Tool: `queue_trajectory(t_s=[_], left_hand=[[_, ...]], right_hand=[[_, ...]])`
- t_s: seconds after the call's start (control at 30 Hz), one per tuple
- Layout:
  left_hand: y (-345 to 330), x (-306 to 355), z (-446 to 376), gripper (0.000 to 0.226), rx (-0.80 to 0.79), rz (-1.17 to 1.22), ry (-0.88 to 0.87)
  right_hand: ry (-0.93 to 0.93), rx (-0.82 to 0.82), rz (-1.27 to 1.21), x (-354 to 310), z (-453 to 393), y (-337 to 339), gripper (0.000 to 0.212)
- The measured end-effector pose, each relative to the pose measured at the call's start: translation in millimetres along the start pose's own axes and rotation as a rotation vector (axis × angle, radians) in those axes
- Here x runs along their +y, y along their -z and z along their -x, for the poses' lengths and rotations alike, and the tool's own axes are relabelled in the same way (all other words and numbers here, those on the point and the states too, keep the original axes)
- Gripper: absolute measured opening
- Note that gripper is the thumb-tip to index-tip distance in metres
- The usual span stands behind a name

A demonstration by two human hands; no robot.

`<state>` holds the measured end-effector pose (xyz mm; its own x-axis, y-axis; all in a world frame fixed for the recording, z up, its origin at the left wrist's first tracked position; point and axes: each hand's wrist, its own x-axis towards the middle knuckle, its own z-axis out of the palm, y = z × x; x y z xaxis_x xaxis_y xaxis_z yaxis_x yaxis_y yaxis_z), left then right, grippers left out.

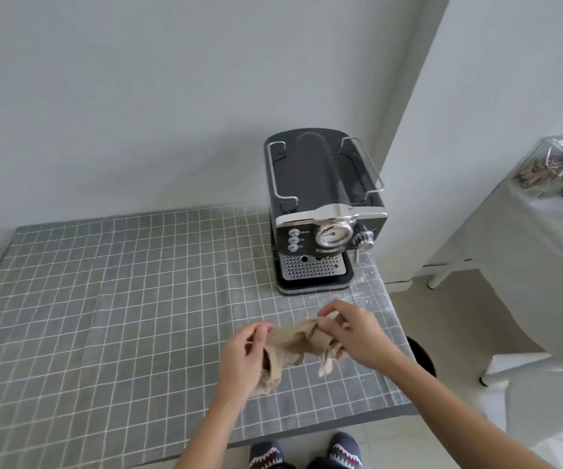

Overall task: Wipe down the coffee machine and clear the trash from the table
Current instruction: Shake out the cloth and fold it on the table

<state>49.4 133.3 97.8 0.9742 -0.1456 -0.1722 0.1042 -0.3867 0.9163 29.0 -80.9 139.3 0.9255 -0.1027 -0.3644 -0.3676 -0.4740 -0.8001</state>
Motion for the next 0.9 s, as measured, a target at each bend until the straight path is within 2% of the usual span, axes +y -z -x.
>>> queue_trajectory(t_s=[0.1,0.17,0.2,0.23,0.3,0.33,0.4,0.47,0.5,0.57,0.63,0.67,0.8,0.9], left_hand=[[31.9,-1.4,5.6,0.034,-0.158,0.04,0.004],[48.5,-6.8,7.8,0.047,-0.25,-0.108,-0.016],[54.9,-7.8,8.8,0.042,-0.257,-0.183,-0.038],[60.4,-7.8,9.9,0.031,-0.235,-0.222,-0.067],[69.1,-9.4,9.9,0.014,-0.166,-0.251,-0.127],[71.6,-9.1,9.7,0.016,-0.152,-0.258,-0.145],[71.0,-7.2,9.2,0.043,-0.187,-0.285,-0.185],[62.6,-1.8,10.3,0.067,-0.25,-0.308,-0.219],[56.8,0.6,11.4,0.067,-0.265,-0.278,-0.231],[47.4,3.0,12.3,0.042,-0.229,-0.137,-0.247],[47.0,3.6,8.8,0.018,-0.124,-0.041,-0.271],[49.5,3.5,5.9,0.014,-0.092,-0.006,-0.279],[64.9,12.0,-7.3,0.01,-0.07,0.127,-0.283],[74.4,17.1,-18.8,0.018,-0.072,0.212,-0.283]], right_hand=[[-0.008,-0.03,-0.105,-35.6,-4.1,-8.8,0.026],[-0.053,-0.052,-0.179,-51.2,-9.4,-13.6,0.047],[-0.058,-0.081,-0.187,-57.1,-11.5,-15.1,0.055],[-0.044,-0.138,-0.161,-62.7,-11.8,-16.0,0.056],[0.012,-0.306,-0.033,-73.1,-9.5,-17.7,0.038],[0.026,-0.396,0.023,-77.5,-7.2,-19.4,0.027],[0.032,-0.498,0.065,-84.3,-3.6,-24.9,0.032],[0.067,-0.456,0.045,-89.4,-3.8,-31.8,0.031],[0.103,-0.416,0.036,-93.4,-4.1,-33.6,0.026],[0.157,-0.336,0.066,-101.2,-4.2,-32.4,0.015],[0.181,-0.257,0.066,-105.9,-6.4,-28.9,0.033],[0.166,-0.217,0.036,-106.0,-8.6,-26.8,0.042],[0.212,-0.016,0.085,-106.6,-16.1,-23.6,0.051],[0.288,0.093,0.045,-111.4,-16.2,-26.1,0.045]])
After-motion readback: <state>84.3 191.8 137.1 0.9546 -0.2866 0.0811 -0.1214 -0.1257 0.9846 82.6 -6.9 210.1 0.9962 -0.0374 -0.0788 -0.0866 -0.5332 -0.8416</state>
